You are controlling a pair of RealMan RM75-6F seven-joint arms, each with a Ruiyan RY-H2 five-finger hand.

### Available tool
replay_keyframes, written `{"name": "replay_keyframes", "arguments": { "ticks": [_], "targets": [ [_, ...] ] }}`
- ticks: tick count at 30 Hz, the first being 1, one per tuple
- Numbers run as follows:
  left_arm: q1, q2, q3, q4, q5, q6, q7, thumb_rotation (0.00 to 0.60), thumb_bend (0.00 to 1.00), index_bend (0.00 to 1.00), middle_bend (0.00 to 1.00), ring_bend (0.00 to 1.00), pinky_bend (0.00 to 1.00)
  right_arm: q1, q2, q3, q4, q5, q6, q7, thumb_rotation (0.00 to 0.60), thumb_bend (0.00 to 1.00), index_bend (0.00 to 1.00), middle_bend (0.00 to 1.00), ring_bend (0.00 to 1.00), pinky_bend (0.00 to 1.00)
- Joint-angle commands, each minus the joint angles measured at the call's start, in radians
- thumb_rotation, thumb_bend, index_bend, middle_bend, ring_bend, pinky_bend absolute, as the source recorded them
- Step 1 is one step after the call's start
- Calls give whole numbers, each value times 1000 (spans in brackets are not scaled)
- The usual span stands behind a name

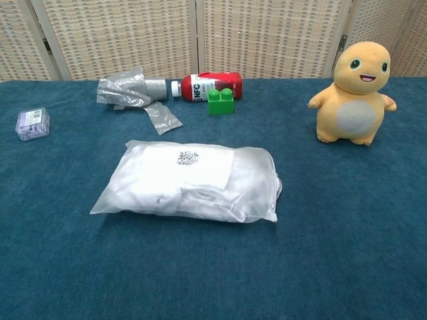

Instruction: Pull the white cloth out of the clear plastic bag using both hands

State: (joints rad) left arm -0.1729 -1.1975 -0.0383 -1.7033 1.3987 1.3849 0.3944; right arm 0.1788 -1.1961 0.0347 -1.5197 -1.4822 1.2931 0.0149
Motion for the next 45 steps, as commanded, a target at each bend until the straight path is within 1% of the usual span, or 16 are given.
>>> {"name": "replay_keyframes", "arguments": {
  "ticks": [1, 6, 11, 13, 15, 17, 19, 20, 22, 24, 26, 27, 30, 36, 40, 45],
  "targets": [
    [2, -1, 7, 1, 3, -3, 1, 600, 192, 511, 624, 546, 682, 3, -4, -2, -4, -6, 0, -9, 600, 167, 430, 368, 380, 520],
    [-7, -15, 0, 4, -3, -11, -2, 600, 191, 496, 623, 546, 682, 10, -3, 0, -8, 2, -9, -12, 600, 167, 430, 368, 380, 520],
    [-15, -25, -14, -3, 8, 0, -17, 600, 193, 420, 609, 546, 683, 16, 1, 7, -5, 8, -11, -3, 600, 167, 430, 368, 380, 520],
    [-20, -29, -19, -11, 22, 9, -20, 600, 191, 365, 556, 545, 686, 16, 2, 8, -3, 9, -10, 0, 600, 167, 430, 368, 380, 520],
    [-27, -24, -23, -44, 17, -1, -21, 600, 152, 272, 450, 528, 700, 16, 5, 7, -3, 8, -8, 2, 600, 167, 430, 368, 380, 520],
    [-46, -9, -33, -92, 3, -30, -18, 600, 51, 131, 321, 458, 706, 14, 7, 6, -2, 6, -3, -2, 600, 167, 430, 368, 380, 520],
    [-68, 2, -46, -129, -9, -57, -3, 600, 8, 46, 224, 377, 671, 12, 9, 6, -6, 3, 4, -3, 600, 167, 430, 368, 380, 520],
    [-80, 6, -52, -147, -14, -72, 3, 600, 2, 20, 170, 328, 631, 11, 10, 6, -8, 2, 8, -2, 600, 167, 430, 368, 380, 520],
    [-112, 12, -68, -190, -27, -109, 16, 600, 0, 1, 88, 229, 533, 8, 16, 5, -14, -1, 16, -2, 600, 167, 430, 368, 380, 520],
    [-147, 8, -86, -225, -45, -148, 27, 600, 0, 0, 15, 91, 427, 5, 25, 6, -22, -2, 22, -3, 600, 167, 429, 368, 380, 520],
    [-180, 1, -102, -248, -60, -180, 37, 600, 0, 0, 0, 18, 357, 4, 36, 8, -29, -2, 28, -1, 600, 167, 430, 368, 380, 520],
    [-195, -4, -110, -254, -66, -193, 46, 600, 0, 0, 0, 3, 313, 3, 41, 8, -32, -2, 29, -1, 600, 167, 430, 368, 380, 520],
    [-250, -27, -138, -268, -101, -239, 77, 600, 0, 0, 0, 0, 215, 2, 56, 11, -40, 0, 34, 0, 600, 166, 430, 368, 379, 520],
    [-368, -100, -180, -260, -210, -337, 144, 600, 0, 0, 0, 0, 139, -1, 80, 12, -54, 1, 39, 2, 600, 167, 430, 368, 379, 520],
    [-435, -150, -190, -236, -272, -383, 181, 600, 0, 0, 0, 0, 78, -2, 88, 9, -57, 3, 34, -1, 600, 167, 430, 368, 380, 520],
    [-515, -197, -189, -203, -365, -423, 252, 600, 0, 0, 0, 0, 2, 0, 92, 8, -57, 8, 27, -1, 600, 167, 430, 368, 379, 520]
  ]
}}
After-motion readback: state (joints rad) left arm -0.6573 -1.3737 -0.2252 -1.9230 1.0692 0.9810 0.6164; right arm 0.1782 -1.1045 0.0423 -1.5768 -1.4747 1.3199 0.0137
